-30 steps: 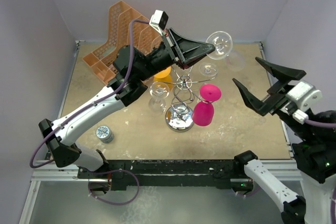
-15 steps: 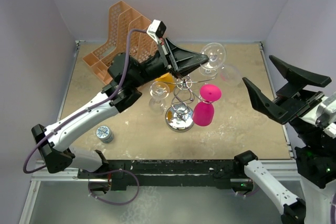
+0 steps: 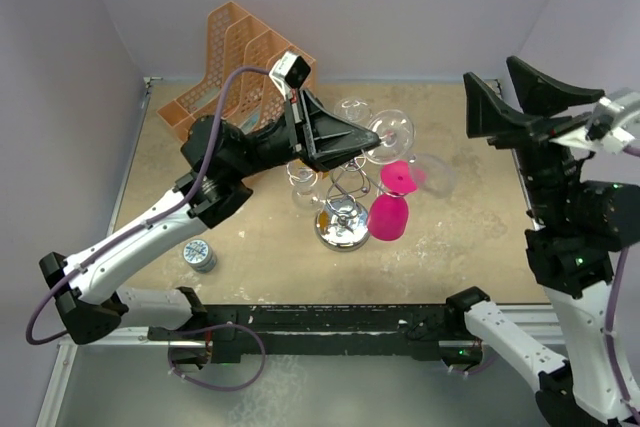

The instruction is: Place the wine glass upside down on the wine glass rack

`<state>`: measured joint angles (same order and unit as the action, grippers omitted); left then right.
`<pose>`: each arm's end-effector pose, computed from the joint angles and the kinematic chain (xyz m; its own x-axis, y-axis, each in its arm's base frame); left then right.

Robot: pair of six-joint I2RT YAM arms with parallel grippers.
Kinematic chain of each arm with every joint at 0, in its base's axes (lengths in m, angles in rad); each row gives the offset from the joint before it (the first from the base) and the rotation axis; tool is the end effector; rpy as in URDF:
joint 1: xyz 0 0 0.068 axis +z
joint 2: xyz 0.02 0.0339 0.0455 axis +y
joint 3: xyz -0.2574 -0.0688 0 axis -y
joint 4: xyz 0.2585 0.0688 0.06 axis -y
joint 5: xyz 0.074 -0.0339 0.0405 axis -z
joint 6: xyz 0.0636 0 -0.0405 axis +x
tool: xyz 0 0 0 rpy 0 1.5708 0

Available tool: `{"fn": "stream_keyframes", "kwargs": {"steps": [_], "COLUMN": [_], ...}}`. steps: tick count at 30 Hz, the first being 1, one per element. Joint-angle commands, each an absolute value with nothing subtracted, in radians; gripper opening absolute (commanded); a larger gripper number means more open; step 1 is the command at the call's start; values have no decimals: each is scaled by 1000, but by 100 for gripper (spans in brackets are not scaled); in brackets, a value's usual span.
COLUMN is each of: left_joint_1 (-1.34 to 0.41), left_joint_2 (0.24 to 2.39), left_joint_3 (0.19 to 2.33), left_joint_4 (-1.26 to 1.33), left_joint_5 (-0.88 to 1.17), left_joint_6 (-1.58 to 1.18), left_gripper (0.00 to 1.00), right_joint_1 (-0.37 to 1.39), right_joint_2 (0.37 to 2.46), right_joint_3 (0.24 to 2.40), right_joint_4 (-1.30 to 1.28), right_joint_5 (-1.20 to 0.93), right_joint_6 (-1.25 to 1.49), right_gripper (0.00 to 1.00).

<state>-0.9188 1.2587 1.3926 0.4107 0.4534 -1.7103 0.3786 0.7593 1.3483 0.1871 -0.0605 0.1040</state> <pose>0.1607 -0.2564 0.5204 -0.9765 -0.1880 -0.1058 0.1803 -0.4422 -0.8786 0.1036 0.0454 0.5805 0.6049 0.3521 -0.7142 -0.4744 0.8797 0.0320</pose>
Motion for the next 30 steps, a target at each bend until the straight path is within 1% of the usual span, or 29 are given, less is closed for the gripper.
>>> {"fn": "stream_keyframes", "kwargs": {"steps": [1,6,16,22,30], "left_joint_1": [-923,-923,-923,-923,-923], "left_joint_2": [1188,1128,1052,1044,1087], "left_joint_3": [1377,1346,1275,1276,1336], "left_joint_4": [388,276,73,-68,-244], "left_joint_5": [481,473,490,494,420], "left_joint_6": [-1722,-1684,-1626,-1556,-1434], "left_gripper": [0,0,0,0,0], "right_joint_1": [381,380,380,381,380], "right_joint_2": [793,832,846,829,797], "right_joint_3": [1332,1312,1244,1207,1178], "right_joint_4": [280,293,313,324,328], "right_joint_5": [136,234,303,336,348], "right_joint_6": [185,224,279,281,281], "right_gripper": [69,68,67,67,67]}}
